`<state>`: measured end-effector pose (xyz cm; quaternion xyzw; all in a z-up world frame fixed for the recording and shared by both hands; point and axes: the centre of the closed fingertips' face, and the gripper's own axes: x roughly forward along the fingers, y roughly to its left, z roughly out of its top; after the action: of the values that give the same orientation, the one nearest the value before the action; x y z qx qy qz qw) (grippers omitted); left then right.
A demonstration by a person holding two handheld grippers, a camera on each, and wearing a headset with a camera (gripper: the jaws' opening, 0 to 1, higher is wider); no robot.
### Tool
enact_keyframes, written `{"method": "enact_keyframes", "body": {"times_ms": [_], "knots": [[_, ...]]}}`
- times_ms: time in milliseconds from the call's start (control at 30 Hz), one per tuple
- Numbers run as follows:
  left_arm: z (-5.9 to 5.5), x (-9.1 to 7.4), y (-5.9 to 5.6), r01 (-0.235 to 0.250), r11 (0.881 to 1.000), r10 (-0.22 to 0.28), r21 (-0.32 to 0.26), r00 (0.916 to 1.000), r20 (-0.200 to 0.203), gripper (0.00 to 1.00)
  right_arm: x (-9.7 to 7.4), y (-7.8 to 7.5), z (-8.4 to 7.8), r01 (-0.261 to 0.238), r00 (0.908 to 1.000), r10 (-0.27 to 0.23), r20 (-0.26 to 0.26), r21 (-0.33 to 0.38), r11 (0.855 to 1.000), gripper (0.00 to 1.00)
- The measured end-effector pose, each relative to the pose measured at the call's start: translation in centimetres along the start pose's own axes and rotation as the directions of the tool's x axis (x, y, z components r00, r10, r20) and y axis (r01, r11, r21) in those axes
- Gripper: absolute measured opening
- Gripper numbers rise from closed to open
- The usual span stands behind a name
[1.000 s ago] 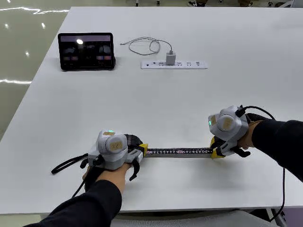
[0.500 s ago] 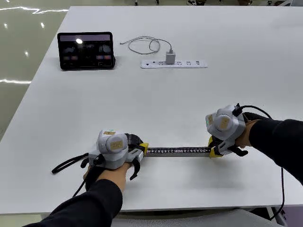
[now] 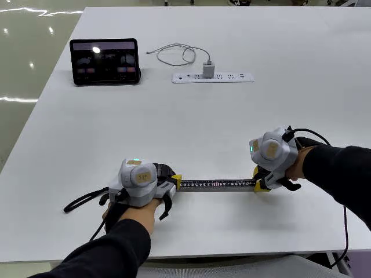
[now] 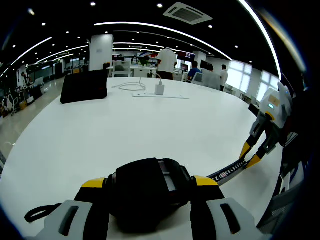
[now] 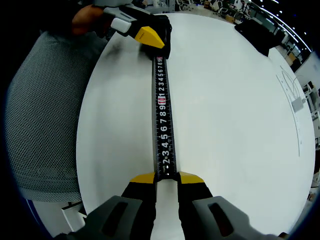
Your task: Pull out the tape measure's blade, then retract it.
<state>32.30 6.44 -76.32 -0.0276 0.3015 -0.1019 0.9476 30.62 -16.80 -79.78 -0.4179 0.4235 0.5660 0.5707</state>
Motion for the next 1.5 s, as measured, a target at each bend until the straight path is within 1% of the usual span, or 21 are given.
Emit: {"method": "enact_keyframes", "body": {"times_ms": [900, 1500], "knots": [[0.0, 0.0, -0.1, 0.006, 1.0, -0.006, -0.001, 1.0, -0.003, 0.62, 0.4, 0.1, 1.3, 0.001, 1.0, -0.001, 0.008, 0.012, 1.0, 0.11], [0.0, 0.0, -0.1, 0.006, 1.0, -0.006, -0.003, 1.0, -0.006, 0.62, 0.7, 0.1, 2.2, 0.003, 0.9997, -0.004, 0.024, 0.016, 1.0, 0.11]]}}
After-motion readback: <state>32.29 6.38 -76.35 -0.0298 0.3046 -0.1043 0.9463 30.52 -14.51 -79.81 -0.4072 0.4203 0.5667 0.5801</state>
